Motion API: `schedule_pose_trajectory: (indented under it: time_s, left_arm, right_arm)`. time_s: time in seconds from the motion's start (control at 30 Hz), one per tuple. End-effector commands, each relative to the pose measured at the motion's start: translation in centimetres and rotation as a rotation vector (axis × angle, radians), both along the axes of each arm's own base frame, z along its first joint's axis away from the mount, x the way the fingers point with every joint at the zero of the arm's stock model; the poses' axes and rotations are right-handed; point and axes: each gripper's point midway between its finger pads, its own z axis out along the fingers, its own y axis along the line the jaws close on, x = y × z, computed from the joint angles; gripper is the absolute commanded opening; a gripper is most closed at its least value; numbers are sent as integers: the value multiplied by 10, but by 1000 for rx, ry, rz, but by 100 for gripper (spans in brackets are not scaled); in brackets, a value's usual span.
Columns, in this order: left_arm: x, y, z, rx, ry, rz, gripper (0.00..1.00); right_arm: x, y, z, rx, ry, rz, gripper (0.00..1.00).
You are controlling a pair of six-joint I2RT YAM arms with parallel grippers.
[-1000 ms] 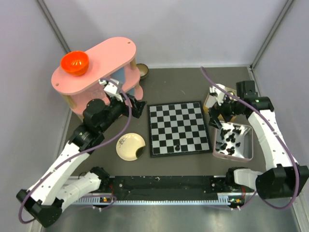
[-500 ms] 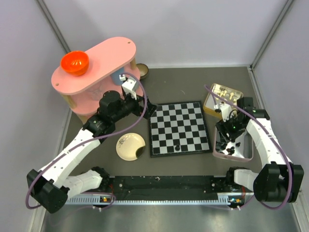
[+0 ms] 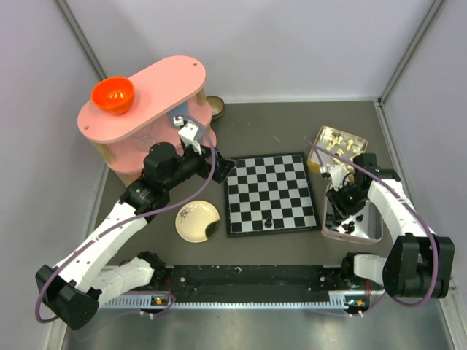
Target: Set up the chess pieces on the board
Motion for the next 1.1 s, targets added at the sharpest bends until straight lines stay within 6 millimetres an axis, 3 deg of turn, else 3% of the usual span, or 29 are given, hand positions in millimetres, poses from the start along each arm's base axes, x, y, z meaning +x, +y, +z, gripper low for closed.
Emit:
schedule_pose_trajectory:
  time_s: [0.0,0.13,0.3,0.6,0.77,0.9,1.07]
  left_arm:
    - [0,3,16,-43,-47,17,98]
    - [-1,4,16,-41,-50,18,98]
    - [0,6,17,-34,-55,27,98]
    - [1,11,21,-6,-78,48,99]
    - [3,20,26,7,-103,87,99]
    - [3,26,29,10,-118,117,99]
    - [3,35,31,5,-125,158,99]
  right_arm:
    - [8,-5,-6,-18,-27,3,41]
    - [5,-5,-8,-23,-22,4,35]
    - [4,-7,-1,-31,-40,8,13]
    - [12,-2,49,-15,-120,52,8]
    - [16,30,80,68,-192,168,8]
    - [20,70,95,159,-220,272,8]
    - [23,119,92,263,-178,361,9]
